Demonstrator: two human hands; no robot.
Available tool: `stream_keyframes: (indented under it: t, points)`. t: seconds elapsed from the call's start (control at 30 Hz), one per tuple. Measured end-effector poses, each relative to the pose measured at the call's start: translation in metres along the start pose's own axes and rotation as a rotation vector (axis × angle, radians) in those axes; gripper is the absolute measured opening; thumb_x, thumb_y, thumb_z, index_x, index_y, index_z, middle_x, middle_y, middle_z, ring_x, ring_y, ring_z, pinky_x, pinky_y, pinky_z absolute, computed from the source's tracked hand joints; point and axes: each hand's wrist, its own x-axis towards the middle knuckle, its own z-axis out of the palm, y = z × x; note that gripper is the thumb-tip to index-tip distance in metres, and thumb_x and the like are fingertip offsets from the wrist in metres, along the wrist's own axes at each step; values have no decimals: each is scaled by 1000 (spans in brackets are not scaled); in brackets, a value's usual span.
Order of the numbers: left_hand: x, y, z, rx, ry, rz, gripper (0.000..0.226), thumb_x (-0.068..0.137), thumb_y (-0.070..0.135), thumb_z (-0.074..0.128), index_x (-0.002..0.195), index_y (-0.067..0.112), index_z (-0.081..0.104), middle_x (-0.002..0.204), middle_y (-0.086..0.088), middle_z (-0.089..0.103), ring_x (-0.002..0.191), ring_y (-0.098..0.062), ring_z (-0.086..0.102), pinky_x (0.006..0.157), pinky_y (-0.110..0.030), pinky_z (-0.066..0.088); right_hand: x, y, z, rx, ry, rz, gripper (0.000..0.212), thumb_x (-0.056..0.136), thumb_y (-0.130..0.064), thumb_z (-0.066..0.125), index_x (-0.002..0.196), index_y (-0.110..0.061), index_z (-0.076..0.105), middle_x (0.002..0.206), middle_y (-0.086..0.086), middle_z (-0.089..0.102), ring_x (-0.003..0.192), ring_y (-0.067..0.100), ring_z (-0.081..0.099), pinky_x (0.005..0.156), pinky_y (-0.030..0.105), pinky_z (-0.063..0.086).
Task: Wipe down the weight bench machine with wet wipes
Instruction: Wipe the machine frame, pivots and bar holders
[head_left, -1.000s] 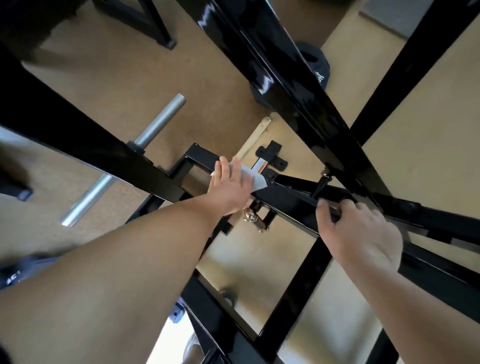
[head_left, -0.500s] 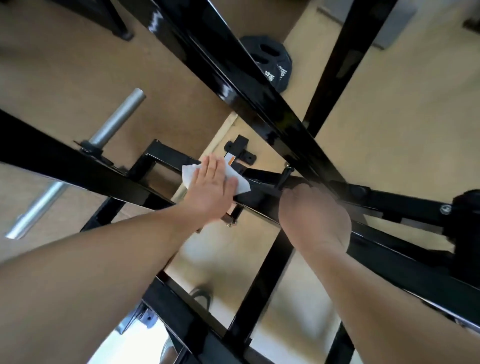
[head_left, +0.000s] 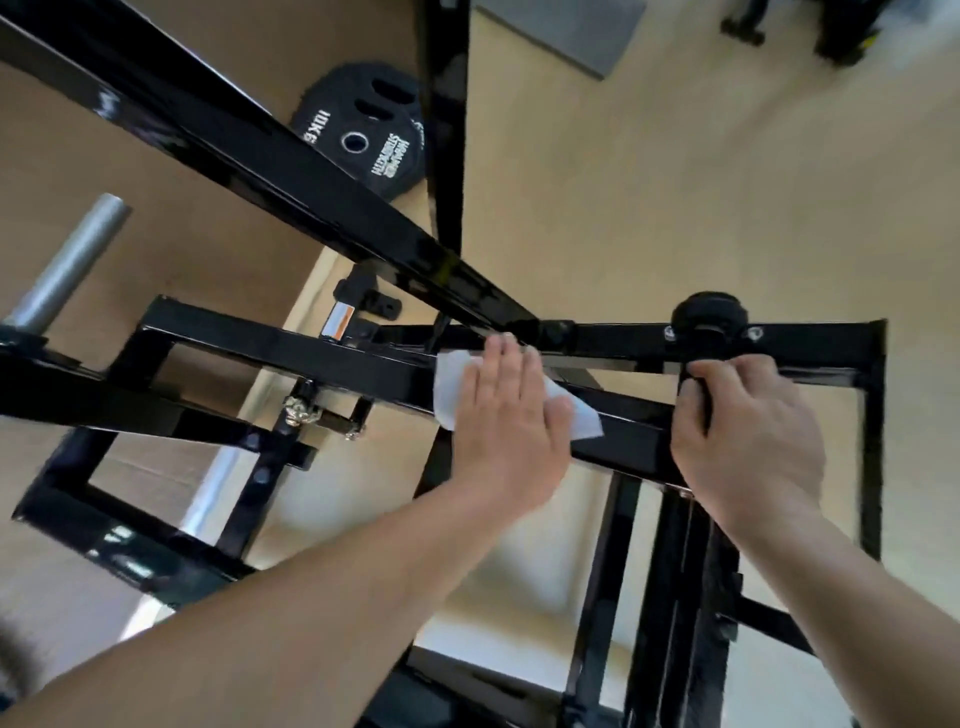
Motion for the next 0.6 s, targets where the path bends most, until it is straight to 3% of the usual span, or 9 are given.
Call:
stream_keyframes:
  t: [0.13, 0.27, 0.43, 0.5, 0.6]
  points:
    - [-15, 78, 13, 134, -74, 412, 68, 105, 43, 14, 164, 14, -4, 172, -6, -10, 158, -21, -16, 128, -44, -8, -5, 8, 12, 324, -55, 149, 36, 106, -45, 36, 136, -32, 49, 136, -4, 38, 108, 22, 54, 84, 33, 40]
    - [3, 42, 9, 141, -15, 621, 67, 106, 50, 10, 163, 16, 22, 170, -4, 21, 158, -19, 14, 129, -42, 9, -9, 9, 11, 226, -69, 111, 42, 107, -46, 35, 143, -28, 47, 138, 0, 38, 103, 19, 50, 82, 30, 39]
    - [10, -31, 8, 39, 142, 263, 64, 108, 46, 7, 159, 19, 36, 166, 2, 32, 156, -14, 20, 129, -41, 10, -7, 6, 17, 67, 4, 82, 45, 104, -45, 40, 144, -26, 48, 139, 3, 43, 118, 27, 53, 89, 43, 53]
    - [-2, -43, 16, -31, 190, 206, 61, 109, 41, 10, 160, 16, 32, 168, 2, 26, 158, -14, 14, 129, -41, 10, -6, 8, 19, -21, 4, 70, 46, 105, -44, 37, 143, -23, 49, 138, 6, 44, 121, 30, 51, 93, 44, 51]
    - [-18, -45, 23, -104, 200, 207, 57, 110, 36, 15, 160, 12, 29, 168, -1, 21, 158, -15, 12, 129, -40, 14, -8, 8, 21, -196, 40, -24, 46, 107, -40, 33, 144, -17, 51, 143, 13, 40, 135, 36, 39, 117, 52, 34]
